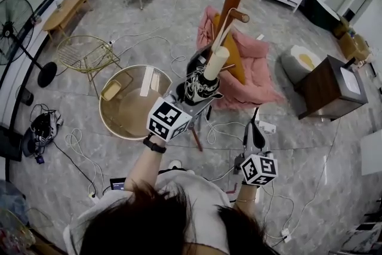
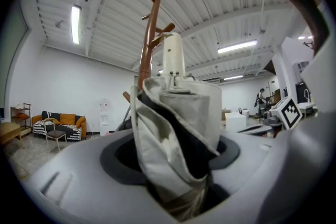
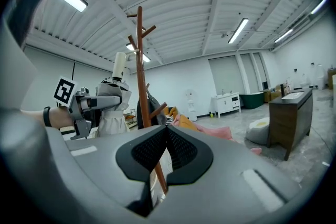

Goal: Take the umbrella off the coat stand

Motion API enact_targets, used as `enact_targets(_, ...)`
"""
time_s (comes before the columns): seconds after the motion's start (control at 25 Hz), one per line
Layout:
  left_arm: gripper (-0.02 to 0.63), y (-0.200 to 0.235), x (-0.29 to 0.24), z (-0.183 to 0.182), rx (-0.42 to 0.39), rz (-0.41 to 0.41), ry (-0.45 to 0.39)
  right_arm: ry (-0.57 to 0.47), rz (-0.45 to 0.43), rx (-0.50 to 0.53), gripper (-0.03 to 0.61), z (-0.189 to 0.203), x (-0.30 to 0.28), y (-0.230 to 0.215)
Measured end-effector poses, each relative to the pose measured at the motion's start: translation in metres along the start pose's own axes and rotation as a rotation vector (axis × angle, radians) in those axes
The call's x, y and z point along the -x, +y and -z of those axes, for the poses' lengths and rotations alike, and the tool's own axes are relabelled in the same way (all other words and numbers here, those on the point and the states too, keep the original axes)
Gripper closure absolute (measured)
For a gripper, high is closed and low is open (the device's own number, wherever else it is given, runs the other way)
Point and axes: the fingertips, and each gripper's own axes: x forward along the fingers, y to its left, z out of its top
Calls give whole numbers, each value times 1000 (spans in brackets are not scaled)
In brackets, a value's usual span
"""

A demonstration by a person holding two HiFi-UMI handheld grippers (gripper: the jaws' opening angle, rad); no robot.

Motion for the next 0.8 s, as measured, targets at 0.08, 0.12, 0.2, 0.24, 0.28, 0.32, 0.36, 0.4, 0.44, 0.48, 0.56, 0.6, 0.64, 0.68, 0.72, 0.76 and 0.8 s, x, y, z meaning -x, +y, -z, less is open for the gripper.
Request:
enact_targets(0.08,276,-4,3,-8,-16,1,-10,-9,6,-8,575,-2,6,-2)
enact_targets(0.12,276,-7,4,-12,-29,3,-13,-12,8,-12,575,-3,9,-2)
enact_targets(0.2,276,-12,7,-19,-59,7,-20,-19,10,-19,575,-3,13,-2)
enact_targets(0.24,276,-15,9,-22,-73,9,-23,-23,11,-22,575,-4,15,-2)
enact_targets(0.28,276,-17,10,-24,-84,11,-24,-27,12,-24,575,-5,17,-2)
enact_targets(0.32,276,-20,11,-27,-91,13,-26,-31,14,-26,575,-6,18,-2)
enact_targets(0.36,276,-22,11,-30,-95,15,-29,-36,16,-27,575,-7,20,-3)
enact_targets(0.4,276,-24,10,-33,-97,18,-33,-41,18,-29,575,-9,21,-5)
enact_targets(0.44,276,-26,10,-37,-100,21,-38,-46,21,-30,575,-11,23,-6)
enact_targets(0.48,276,-28,9,-41,-103,24,-44,-51,25,-32,575,-13,24,-8)
enact_targets(0.56,276,-31,8,-49,-114,30,-58,-61,35,-32,575,-16,28,-11)
enact_targets(0.6,276,-34,8,-53,-119,34,-67,-65,42,-32,575,-18,31,-13)
enact_targets(0.64,276,-37,8,-57,-123,39,-76,-70,49,-32,575,-19,34,-15)
enact_targets(0.68,276,-40,7,-60,-126,46,-85,-74,57,-33,575,-20,37,-18)
enact_targets(0.72,276,-43,6,-64,-128,53,-93,-78,66,-35,575,-21,40,-20)
enact_targets(0.76,276,-46,5,-66,-129,62,-100,-83,75,-36,575,-22,43,-23)
enact_targets(0.8,276,-49,3,-69,-131,73,-106,-87,85,-37,575,-23,45,-26)
